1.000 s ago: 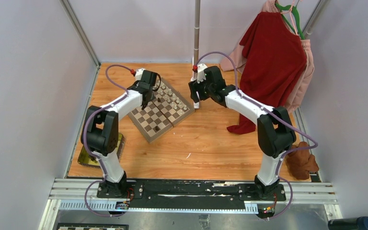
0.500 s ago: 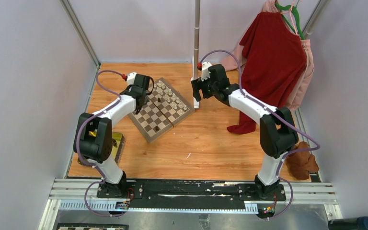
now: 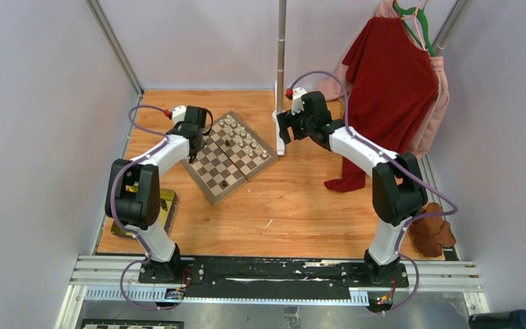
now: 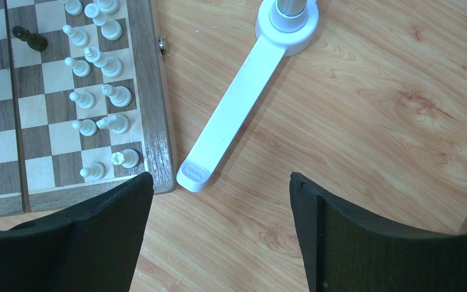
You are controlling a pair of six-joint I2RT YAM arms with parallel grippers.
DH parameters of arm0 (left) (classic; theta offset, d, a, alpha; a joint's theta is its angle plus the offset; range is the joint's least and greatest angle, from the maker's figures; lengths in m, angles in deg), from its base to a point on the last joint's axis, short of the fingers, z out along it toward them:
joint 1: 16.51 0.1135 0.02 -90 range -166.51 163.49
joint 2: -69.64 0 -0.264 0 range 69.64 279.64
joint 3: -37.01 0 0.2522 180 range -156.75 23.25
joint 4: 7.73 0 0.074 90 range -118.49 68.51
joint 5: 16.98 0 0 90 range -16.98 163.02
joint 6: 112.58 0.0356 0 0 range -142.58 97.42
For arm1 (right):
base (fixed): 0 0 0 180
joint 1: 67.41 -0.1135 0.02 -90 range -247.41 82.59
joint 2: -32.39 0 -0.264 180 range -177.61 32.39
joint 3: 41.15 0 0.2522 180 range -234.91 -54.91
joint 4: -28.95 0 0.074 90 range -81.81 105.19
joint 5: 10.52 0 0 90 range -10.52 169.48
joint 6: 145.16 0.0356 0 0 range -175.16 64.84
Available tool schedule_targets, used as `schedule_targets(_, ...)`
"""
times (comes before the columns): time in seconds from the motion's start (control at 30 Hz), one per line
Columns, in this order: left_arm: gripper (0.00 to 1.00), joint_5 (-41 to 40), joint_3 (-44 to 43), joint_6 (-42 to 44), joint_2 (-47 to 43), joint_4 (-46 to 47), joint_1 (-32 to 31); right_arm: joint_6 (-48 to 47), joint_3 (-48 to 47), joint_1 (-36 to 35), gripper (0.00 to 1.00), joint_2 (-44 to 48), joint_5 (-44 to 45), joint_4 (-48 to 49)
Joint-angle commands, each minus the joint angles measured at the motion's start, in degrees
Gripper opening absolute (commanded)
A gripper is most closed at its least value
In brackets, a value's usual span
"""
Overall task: Set up the chess pieces on the board
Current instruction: Place the chess piece on the chessboard.
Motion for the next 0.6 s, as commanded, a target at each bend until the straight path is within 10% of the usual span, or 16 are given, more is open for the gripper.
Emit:
schedule_targets(0.0,0.05,-0.53,-1.71,-2.05,2.7,0.21,1.03,-0.02,0.07,1.02,0.87,0.51,0.39,-0.73)
schedule_targets(0.57,0.08,0.67,-5.1,-3.44,7.66,2.08,2.04,0.18,-0.47,2.56,0.88,-1.89,-1.43,0.55)
